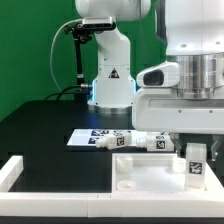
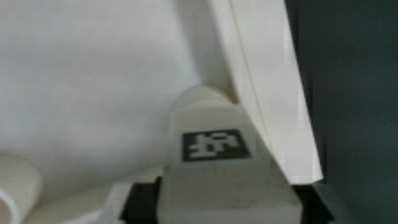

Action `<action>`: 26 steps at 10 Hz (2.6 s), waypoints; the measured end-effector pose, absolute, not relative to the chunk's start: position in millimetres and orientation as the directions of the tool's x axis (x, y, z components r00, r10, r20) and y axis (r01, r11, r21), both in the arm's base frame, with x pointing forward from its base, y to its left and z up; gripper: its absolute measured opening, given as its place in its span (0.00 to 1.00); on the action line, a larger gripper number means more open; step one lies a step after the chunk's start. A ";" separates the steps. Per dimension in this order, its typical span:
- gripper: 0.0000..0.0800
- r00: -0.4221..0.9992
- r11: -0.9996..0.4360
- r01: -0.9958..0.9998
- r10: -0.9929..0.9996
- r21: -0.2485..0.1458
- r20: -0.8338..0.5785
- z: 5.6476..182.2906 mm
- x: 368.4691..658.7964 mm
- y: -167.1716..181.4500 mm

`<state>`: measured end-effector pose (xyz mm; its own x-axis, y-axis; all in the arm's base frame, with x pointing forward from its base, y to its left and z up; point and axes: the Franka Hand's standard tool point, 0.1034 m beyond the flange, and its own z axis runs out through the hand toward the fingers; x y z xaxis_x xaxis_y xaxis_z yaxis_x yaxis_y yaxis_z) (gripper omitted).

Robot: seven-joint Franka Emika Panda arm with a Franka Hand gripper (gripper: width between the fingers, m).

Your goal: Assemble one leg

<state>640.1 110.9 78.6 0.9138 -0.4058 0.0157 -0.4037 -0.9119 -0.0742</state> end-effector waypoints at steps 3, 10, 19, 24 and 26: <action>0.36 0.795 -0.793 -0.604 -0.606 -0.076 -0.002 78.3 640.0 110.7; 0.36 -0.032 0.042 -0.997 -0.989 -0.067 -0.144 77.2 641.1 115.9; 0.81 0.106 -0.094 -0.991 -0.986 -0.093 -0.126 77.1 642.3 113.2; 0.81 0.356 -0.343 -0.931 -0.930 -0.125 -0.096 76.1 642.5 111.9; 0.81 0.340 -0.329 -0.937 -0.936 -0.117 -0.089 75.7 641.9 112.6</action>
Offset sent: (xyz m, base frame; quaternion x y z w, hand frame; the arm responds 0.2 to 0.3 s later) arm 0.0025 -0.0041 -0.0017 -0.0202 -0.0216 0.2748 0.9610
